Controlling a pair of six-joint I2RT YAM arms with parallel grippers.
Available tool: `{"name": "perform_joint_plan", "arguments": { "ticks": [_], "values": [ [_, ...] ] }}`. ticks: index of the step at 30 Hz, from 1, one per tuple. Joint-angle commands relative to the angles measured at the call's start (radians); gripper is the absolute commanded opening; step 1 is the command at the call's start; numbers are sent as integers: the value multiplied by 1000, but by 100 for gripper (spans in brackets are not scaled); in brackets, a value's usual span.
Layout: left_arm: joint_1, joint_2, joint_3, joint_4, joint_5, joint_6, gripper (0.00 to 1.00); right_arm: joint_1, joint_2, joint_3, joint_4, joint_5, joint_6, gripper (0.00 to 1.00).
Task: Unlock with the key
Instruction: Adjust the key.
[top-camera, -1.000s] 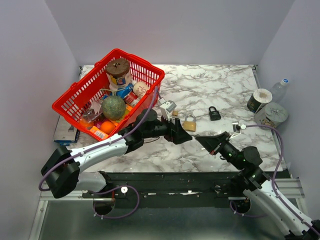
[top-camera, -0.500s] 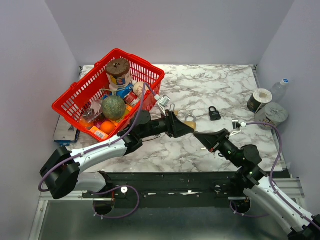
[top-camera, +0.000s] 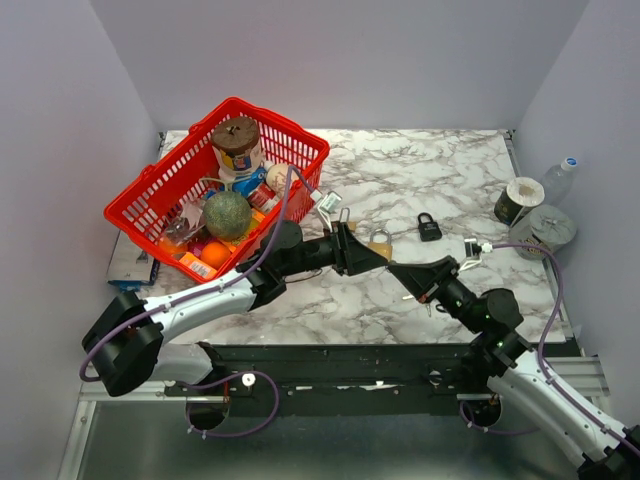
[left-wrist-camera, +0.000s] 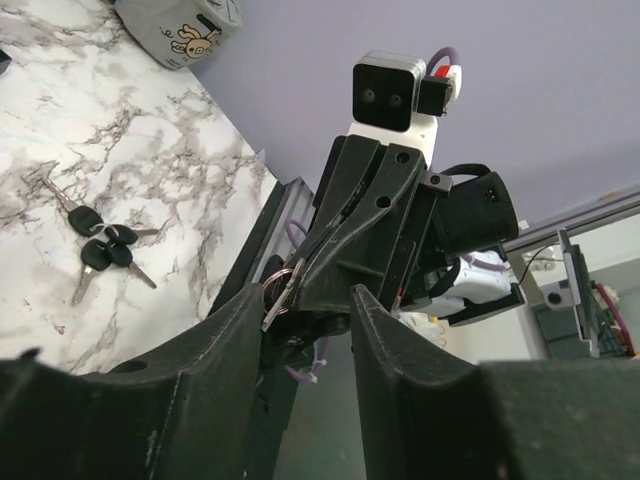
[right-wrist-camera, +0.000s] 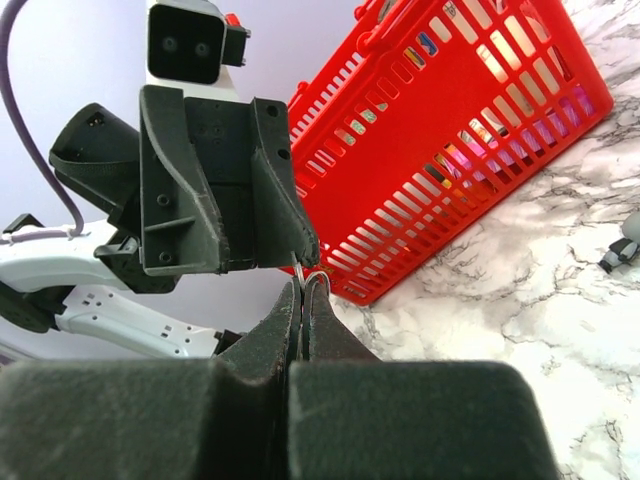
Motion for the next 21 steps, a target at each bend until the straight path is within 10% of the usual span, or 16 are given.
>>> {"name": "perform_joint_plan", "arguments": {
  "ticks": [1, 9, 15, 21],
  "values": [
    [-1, 8, -10, 63, 42, -16, 36, 7, 25, -4, 58, -3, -3, 1],
    [0, 30, -4, 52, 68, -18, 0, 7, 19, -4, 28, 6, -3, 1],
    [32, 18, 24, -38, 169, 63, 0, 7, -75, 131, -296, 12, -137, 54],
    [94, 1, 116, -357, 412, 348, 0, 7, -21, 304, -647, -139, -329, 67]
  ]
}}
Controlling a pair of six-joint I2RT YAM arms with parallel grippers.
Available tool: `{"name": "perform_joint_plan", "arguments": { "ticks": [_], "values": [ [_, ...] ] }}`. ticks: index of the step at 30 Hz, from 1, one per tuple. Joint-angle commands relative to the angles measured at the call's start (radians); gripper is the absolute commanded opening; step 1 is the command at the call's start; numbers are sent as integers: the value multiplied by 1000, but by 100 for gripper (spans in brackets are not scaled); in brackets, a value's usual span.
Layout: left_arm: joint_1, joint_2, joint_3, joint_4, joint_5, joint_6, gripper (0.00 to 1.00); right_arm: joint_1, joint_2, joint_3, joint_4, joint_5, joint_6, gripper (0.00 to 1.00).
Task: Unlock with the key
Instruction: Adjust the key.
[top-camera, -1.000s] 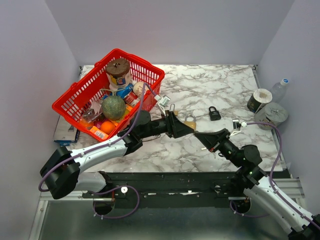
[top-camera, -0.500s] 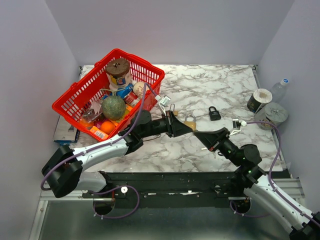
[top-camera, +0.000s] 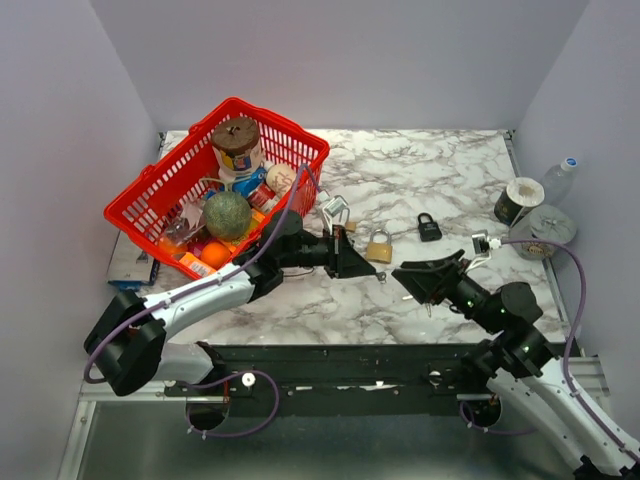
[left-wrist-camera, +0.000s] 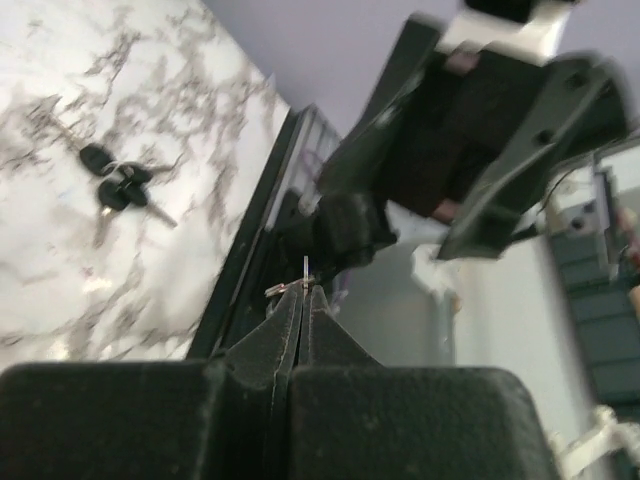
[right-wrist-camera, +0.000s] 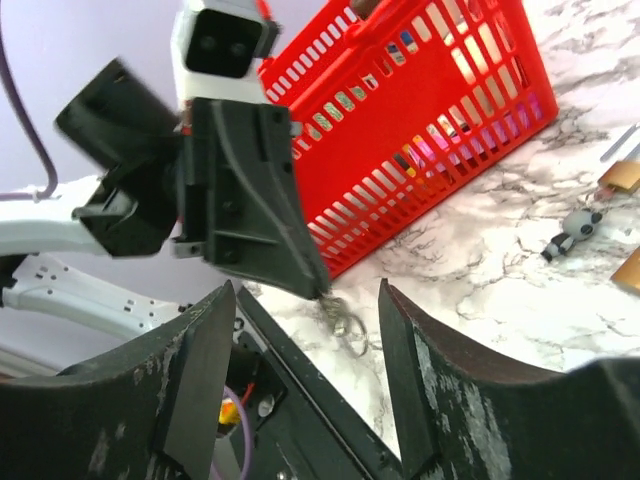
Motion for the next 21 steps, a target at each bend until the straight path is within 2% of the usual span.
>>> {"name": "perform_joint_plan", "arguments": {
  "ticks": [1, 2, 5, 6, 9, 14, 21],
  "values": [
    [26, -16, 119, -378, 231, 317, 0, 8, 78, 127, -317, -160, -191, 66],
    [25, -17, 158, -440, 274, 416, 0, 9, 111, 162, -337, -202, -210, 64],
    [26, -19, 218, -637, 305, 552, 0, 8, 234, 218, -385, -372, -266, 56],
    [26, -18, 226, -660, 316, 596, 0, 9, 260, 227, -386, -447, -280, 53],
    [26, -10, 229, -669, 342, 607, 0, 12, 340, 242, -339, -552, -280, 48],
    [25, -5, 261, -717, 353, 643, 0, 15, 385, 253, -296, -553, -305, 45],
    [20, 2, 255, -702, 371, 629, 0, 21, 412, 206, -180, -576, -270, 40]
  ]
}}
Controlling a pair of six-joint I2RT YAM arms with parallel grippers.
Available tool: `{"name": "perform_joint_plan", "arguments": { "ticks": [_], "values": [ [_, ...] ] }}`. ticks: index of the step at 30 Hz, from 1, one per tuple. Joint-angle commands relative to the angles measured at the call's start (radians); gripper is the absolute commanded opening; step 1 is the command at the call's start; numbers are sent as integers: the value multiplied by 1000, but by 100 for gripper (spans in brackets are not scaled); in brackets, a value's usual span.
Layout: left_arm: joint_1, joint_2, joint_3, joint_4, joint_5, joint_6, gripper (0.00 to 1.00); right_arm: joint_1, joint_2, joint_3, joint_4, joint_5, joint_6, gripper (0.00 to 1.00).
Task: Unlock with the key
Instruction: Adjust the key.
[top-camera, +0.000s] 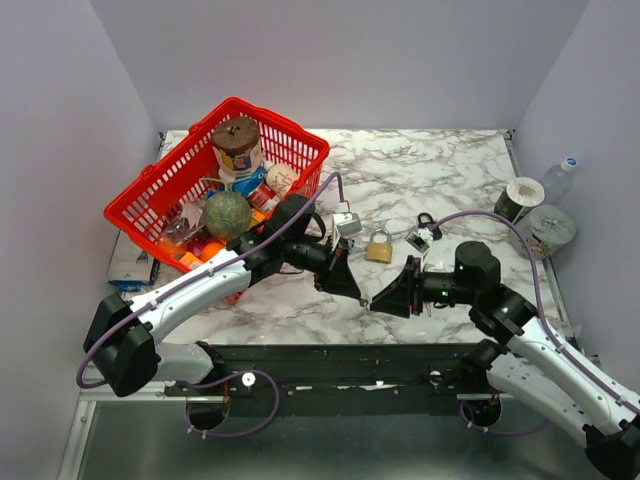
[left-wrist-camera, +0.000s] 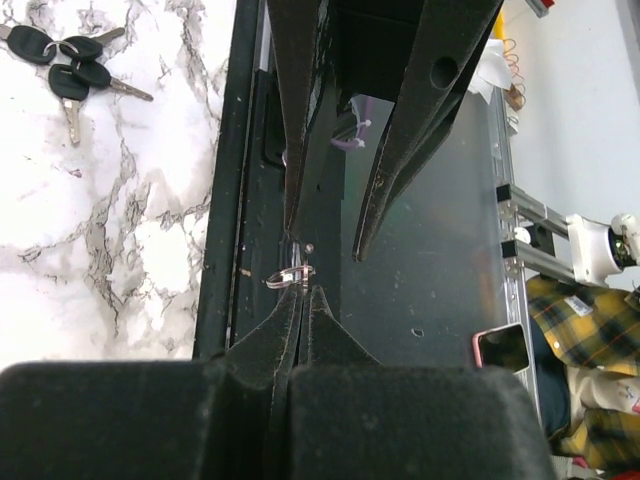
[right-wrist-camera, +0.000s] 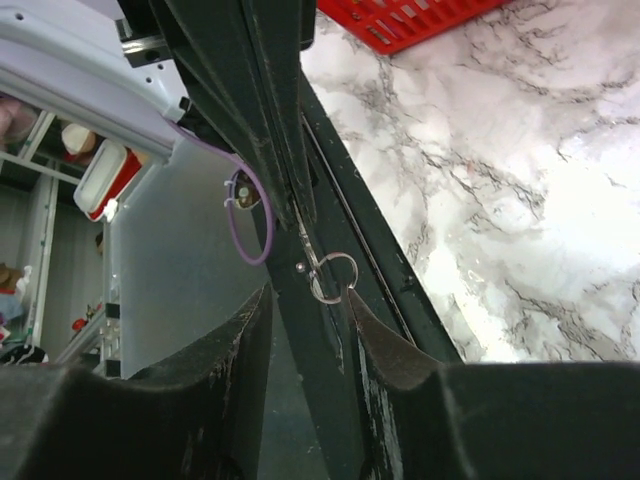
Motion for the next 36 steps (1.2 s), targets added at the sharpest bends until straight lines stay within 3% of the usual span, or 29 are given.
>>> {"name": "perform_joint_plan", "arguments": {
  "ticks": [1, 18, 24, 28, 31, 32, 35, 36],
  "values": [
    [-9, 7, 18, -9, 53, 25, 0, 11, 12, -15, 95, -52, 6, 39],
    [-20, 14, 15, 43, 62, -14, 0, 28, 46, -64, 161, -61, 18, 31],
    [-32, 27, 17, 70, 59, -29, 0, 29, 47, -97, 256, -84, 54, 22],
    [-33, 33, 21, 77, 50, -31, 0, 29, 47, -112, 275, -82, 60, 1],
    [-32, 48, 25, 105, -10, -50, 2, 29, 33, -144, 270, 31, 112, 1],
    [-33, 54, 31, 109, -40, -54, 36, 28, 23, -161, 272, 81, 136, 1],
    [-33, 91, 60, 123, -244, -72, 70, 5, 24, -234, 281, 267, 251, 1],
    [-33, 114, 75, 128, -305, -84, 73, -6, 26, -257, 292, 334, 281, 1]
  ]
}}
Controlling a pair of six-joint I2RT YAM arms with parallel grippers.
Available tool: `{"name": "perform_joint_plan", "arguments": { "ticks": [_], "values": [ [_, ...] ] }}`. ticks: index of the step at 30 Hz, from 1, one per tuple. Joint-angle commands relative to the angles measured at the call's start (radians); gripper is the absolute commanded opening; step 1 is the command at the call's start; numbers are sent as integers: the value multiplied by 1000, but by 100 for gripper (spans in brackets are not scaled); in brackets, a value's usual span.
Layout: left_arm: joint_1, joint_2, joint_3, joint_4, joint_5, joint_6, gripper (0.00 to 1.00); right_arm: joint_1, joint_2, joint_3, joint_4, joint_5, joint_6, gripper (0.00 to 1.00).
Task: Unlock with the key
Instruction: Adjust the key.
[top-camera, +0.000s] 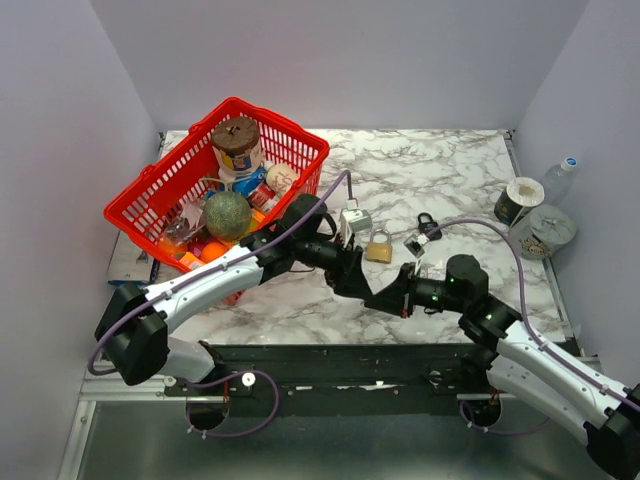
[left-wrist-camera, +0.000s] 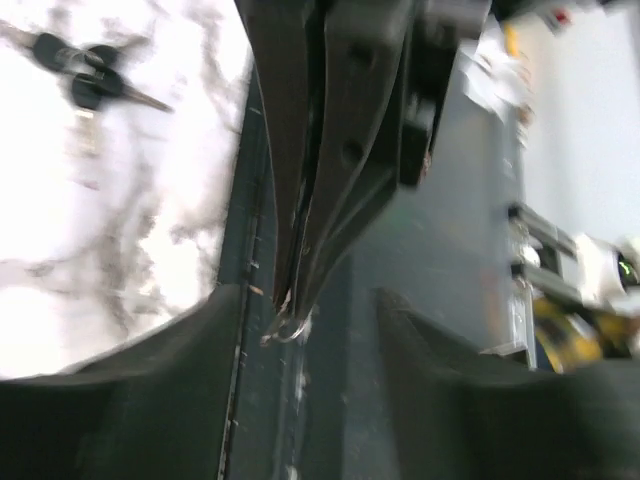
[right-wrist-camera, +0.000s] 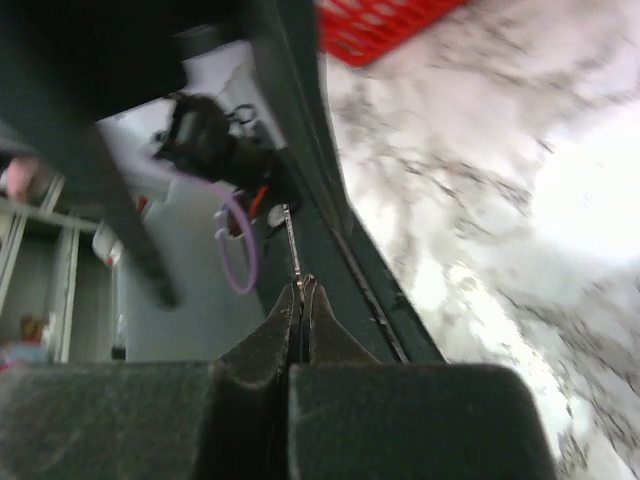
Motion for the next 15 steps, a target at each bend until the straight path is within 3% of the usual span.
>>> {"name": "perform_joint_plan", "arguments": {
  "ticks": [1, 5, 6, 15],
  "values": [
    [-4, 67, 68, 75, -383, -51, 76, -40, -2, -150, 61, 290, 211, 1],
    [-1, 211, 184, -23, -638, -107, 83, -138, -48, -323, 198, 373, 365, 1],
    [1, 298, 271, -64, -669, -109, 82, -181, -65, -344, 203, 401, 381, 1],
    [4, 657, 583, -245, -870, -144, 82, -238, -194, -364, 16, 559, 353, 1]
  ]
}}
